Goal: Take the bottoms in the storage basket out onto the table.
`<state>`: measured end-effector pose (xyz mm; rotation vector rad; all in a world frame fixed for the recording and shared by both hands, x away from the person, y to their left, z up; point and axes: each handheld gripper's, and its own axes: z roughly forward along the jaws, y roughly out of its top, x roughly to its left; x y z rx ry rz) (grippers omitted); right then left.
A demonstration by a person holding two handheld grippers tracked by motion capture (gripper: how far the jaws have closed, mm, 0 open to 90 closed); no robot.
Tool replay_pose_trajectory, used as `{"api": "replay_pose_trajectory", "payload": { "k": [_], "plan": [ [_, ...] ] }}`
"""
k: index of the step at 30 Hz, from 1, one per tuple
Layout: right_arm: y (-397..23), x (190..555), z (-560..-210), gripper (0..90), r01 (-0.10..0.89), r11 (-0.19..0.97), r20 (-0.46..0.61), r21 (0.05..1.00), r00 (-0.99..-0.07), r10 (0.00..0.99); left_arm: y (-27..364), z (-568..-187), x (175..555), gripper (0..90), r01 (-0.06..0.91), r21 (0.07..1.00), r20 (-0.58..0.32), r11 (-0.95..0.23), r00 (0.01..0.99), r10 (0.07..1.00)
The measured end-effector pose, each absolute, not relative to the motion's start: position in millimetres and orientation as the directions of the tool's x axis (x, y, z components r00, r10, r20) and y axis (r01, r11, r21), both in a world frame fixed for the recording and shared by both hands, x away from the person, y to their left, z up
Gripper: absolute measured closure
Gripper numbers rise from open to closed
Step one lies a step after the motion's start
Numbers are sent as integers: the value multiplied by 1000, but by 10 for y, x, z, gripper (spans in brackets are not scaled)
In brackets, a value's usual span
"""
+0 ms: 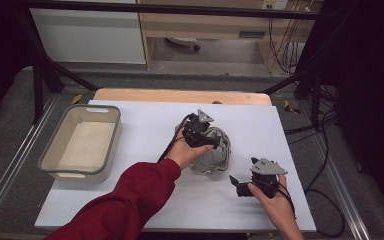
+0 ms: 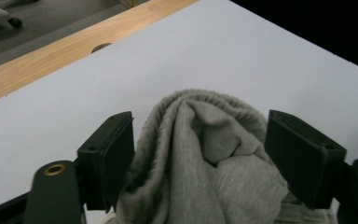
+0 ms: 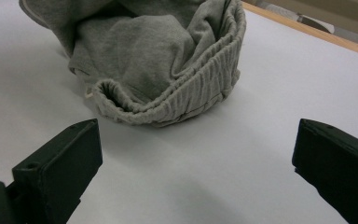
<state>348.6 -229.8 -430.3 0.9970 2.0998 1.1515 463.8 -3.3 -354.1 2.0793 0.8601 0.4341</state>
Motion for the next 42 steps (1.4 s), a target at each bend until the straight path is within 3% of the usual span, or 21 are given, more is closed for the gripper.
{"api": "replay_pose_trajectory", "payload": {
  "k": [16,28,42],
  "plan": [
    [-2343,3478,-4278,17,326,317,-94,891,-552,829,-46,-3167,4776,136,416,803,-1,-425,716,699],
    [-2346,3496,-4323,17,339,319,-90,885,-547,832,65,-2980,4799,127,398,815,1,-421,726,688],
    [-2352,3508,-4330,16,335,302,-71,892,-556,828,72,-2983,4871,72,357,841,9,-407,743,669]
  ]
}}
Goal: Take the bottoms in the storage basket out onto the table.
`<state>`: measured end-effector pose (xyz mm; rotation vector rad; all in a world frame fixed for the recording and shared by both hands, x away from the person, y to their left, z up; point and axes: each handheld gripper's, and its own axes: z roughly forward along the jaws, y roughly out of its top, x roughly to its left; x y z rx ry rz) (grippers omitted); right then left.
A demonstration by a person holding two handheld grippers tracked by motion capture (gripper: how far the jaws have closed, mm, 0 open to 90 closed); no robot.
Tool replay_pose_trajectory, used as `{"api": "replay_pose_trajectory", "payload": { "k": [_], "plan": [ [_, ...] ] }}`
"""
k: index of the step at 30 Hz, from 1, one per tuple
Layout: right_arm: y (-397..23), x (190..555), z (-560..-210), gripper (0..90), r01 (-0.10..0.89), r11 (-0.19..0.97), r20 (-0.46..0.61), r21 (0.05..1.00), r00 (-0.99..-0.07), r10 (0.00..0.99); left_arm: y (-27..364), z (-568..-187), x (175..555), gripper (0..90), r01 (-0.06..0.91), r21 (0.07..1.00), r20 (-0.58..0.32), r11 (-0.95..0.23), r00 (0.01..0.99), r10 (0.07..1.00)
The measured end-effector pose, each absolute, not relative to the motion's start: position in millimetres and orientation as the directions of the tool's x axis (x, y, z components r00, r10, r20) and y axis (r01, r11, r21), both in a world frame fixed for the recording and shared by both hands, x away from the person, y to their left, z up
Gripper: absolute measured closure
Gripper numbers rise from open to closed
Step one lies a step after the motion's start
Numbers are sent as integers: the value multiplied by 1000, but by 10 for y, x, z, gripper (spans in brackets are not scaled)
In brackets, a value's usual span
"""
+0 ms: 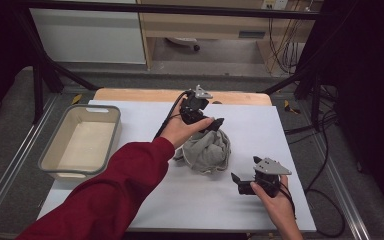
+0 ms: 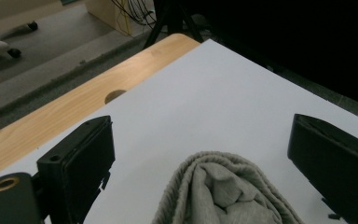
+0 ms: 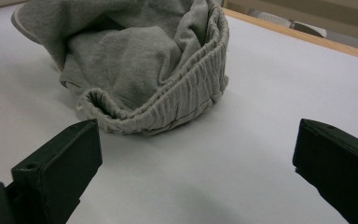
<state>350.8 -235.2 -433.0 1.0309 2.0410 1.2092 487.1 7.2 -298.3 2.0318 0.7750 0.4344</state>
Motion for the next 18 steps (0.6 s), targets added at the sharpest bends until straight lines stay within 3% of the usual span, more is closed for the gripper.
{"api": "replay_pose_trajectory", "payload": {
  "k": [8,18],
  "plan": [
    [-2345,3515,-4326,16,333,297,-65,895,-562,825,101,-2901,4864,75,291,886,20,-360,753,658],
    [-2359,3485,-4319,16,330,297,-71,896,-554,829,269,-2865,4821,71,288,895,9,-342,754,657]
  ]
}}
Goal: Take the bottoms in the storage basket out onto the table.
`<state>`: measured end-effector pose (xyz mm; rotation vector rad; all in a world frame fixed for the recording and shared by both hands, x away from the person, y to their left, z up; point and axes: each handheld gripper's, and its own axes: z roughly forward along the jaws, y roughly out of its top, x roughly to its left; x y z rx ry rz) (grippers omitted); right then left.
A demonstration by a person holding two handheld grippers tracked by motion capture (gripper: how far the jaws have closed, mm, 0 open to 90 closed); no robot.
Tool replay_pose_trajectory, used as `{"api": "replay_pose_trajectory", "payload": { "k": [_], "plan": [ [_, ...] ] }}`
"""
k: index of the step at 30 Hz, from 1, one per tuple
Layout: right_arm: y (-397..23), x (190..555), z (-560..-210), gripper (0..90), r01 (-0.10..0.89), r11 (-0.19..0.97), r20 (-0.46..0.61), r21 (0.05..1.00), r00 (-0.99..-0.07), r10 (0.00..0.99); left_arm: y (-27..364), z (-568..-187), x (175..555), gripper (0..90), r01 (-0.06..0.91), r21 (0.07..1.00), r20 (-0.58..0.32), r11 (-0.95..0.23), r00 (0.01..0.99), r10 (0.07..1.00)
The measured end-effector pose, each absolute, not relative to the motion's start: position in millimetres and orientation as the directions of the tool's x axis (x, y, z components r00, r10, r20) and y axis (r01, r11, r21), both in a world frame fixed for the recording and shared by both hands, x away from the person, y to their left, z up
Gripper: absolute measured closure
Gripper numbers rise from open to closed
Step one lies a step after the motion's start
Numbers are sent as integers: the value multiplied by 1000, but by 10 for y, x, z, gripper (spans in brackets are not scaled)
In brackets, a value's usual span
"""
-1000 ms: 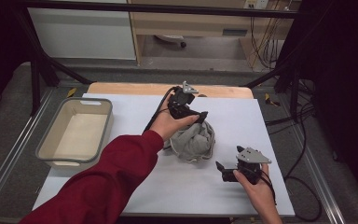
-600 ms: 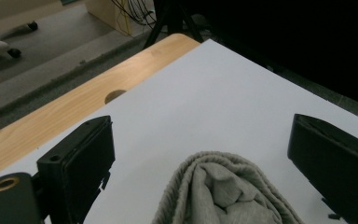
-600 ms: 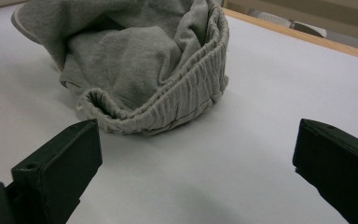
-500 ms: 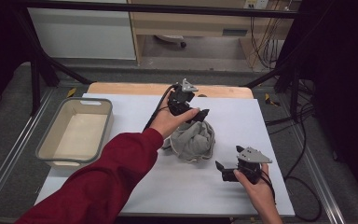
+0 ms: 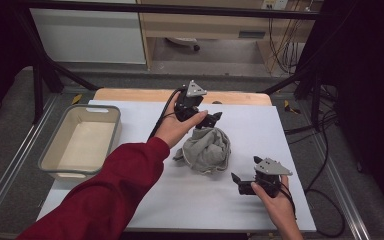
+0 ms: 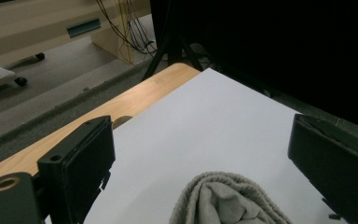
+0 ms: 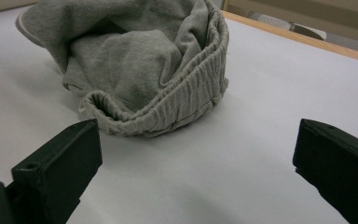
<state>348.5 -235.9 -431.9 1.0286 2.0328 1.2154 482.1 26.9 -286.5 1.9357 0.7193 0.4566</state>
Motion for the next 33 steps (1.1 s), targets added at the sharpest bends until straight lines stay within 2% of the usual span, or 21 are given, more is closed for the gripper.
{"api": "replay_pose_trajectory", "payload": {
  "k": [11,16,21,27,33],
  "plan": [
    [-2366,3460,-4325,15,334,295,-75,896,-539,839,654,-2736,4735,66,280,905,11,-319,736,677],
    [-2383,3477,-4339,16,343,274,-56,899,-529,847,878,-2650,4796,67,291,926,-36,-240,701,712],
    [-2392,3476,-4329,15,340,263,-49,903,-527,849,1032,-2665,4882,74,313,926,-57,-211,669,741],
    [-2380,3462,-4323,15,330,286,-69,900,-540,839,1106,-2715,4830,77,321,922,-49,-218,654,755],
    [-2354,3472,-4283,15,314,287,-74,905,-548,833,1199,-2734,4745,76,308,914,-1,-263,651,759]
  ]
}}
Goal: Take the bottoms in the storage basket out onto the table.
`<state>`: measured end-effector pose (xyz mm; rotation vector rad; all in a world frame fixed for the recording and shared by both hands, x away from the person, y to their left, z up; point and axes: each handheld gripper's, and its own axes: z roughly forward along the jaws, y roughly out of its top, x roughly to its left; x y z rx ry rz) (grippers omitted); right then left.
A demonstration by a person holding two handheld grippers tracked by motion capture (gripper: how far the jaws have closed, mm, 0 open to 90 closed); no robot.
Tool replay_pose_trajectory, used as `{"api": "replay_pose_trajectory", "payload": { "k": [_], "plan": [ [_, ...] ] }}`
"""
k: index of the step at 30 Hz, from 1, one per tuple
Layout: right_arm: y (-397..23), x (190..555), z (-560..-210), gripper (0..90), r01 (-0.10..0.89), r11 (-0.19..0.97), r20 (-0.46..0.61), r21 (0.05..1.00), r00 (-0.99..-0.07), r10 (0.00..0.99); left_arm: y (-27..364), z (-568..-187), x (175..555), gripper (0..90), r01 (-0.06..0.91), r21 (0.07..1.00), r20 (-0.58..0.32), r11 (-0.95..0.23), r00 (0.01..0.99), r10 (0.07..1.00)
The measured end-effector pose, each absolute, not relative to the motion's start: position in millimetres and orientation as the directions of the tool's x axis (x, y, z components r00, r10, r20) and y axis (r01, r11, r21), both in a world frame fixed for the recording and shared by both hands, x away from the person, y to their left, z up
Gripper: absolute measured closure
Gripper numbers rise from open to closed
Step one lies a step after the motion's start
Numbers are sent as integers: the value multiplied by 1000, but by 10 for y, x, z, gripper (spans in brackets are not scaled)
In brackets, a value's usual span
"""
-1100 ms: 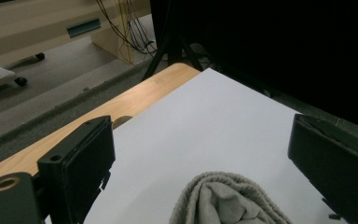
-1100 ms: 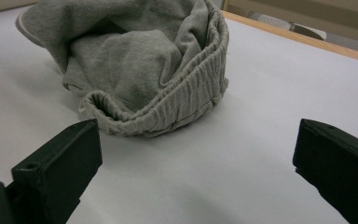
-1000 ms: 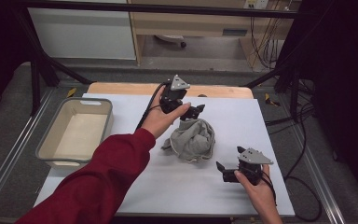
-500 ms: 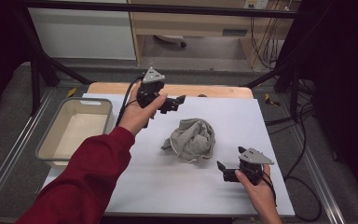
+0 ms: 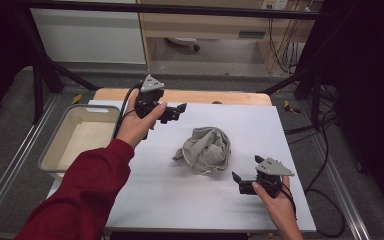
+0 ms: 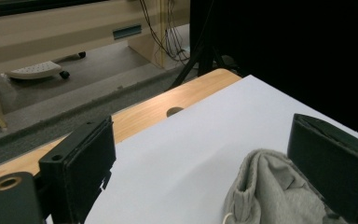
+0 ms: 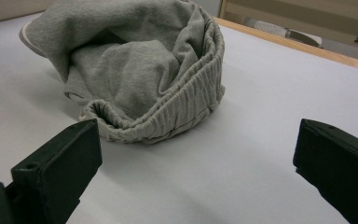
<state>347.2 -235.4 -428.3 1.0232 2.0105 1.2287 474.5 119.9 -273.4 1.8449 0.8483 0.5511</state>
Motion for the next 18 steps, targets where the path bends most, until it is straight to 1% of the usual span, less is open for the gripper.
{"api": "replay_pose_trajectory", "payload": {
  "k": [6,18],
  "plan": [
    [-2363,3453,-4282,15,317,285,-71,905,-547,834,1302,-2794,4721,79,324,915,-17,-240,626,780],
    [-2371,3463,-4280,14,322,276,-63,906,-541,838,1543,-2702,4710,78,317,926,-29,-205,601,799]
  ]
}}
